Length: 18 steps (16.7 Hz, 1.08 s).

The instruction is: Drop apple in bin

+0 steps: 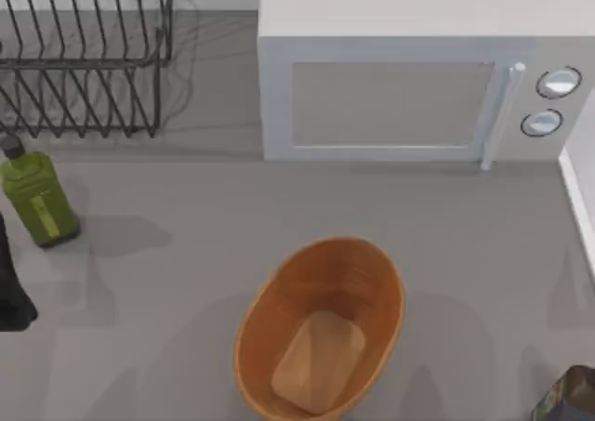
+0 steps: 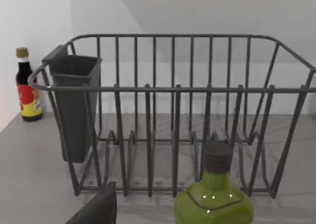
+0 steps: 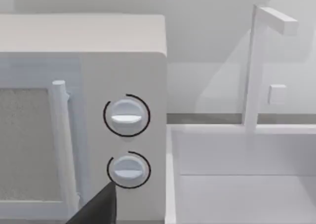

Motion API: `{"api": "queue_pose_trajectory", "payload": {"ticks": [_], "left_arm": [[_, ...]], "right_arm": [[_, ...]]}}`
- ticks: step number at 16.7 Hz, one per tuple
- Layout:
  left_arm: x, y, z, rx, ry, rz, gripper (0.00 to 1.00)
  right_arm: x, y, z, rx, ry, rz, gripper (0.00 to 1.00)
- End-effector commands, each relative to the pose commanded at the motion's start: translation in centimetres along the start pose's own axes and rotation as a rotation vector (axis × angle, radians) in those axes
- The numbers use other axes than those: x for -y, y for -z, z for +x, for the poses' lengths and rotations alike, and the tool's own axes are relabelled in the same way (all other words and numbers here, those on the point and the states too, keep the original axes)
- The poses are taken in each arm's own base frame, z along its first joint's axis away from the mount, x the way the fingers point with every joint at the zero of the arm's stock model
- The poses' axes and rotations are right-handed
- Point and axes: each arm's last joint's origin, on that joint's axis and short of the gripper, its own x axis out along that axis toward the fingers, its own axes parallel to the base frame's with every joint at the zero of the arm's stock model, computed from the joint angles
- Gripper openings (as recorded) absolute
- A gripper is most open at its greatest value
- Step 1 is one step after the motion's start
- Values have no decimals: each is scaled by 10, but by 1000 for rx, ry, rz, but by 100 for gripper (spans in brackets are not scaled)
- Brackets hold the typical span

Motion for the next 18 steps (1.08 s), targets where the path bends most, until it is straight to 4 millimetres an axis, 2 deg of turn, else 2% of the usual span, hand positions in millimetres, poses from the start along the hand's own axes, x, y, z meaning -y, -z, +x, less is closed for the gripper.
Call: {"api": "queue_pose_trajectory", "payload": {"ticks": [4, 7, 10, 14, 18], "left_arm": [[-2, -6, 0, -22, -16, 18, 100], [-8, -27, 3, -112, -62, 78, 100], [-19, -54, 17, -289, -104, 148, 100], [-41, -76, 59, -644, -101, 201, 100], [-68, -66, 118, -1040, -13, 191, 100]], "right_arm": [[0, 0, 0, 0, 0, 0, 100], [0, 0, 0, 0, 0, 0, 100], [0, 0, 0, 0, 0, 0, 100], [0, 0, 0, 0, 0, 0, 100], [0, 0, 0, 0, 0, 0, 100]]}}
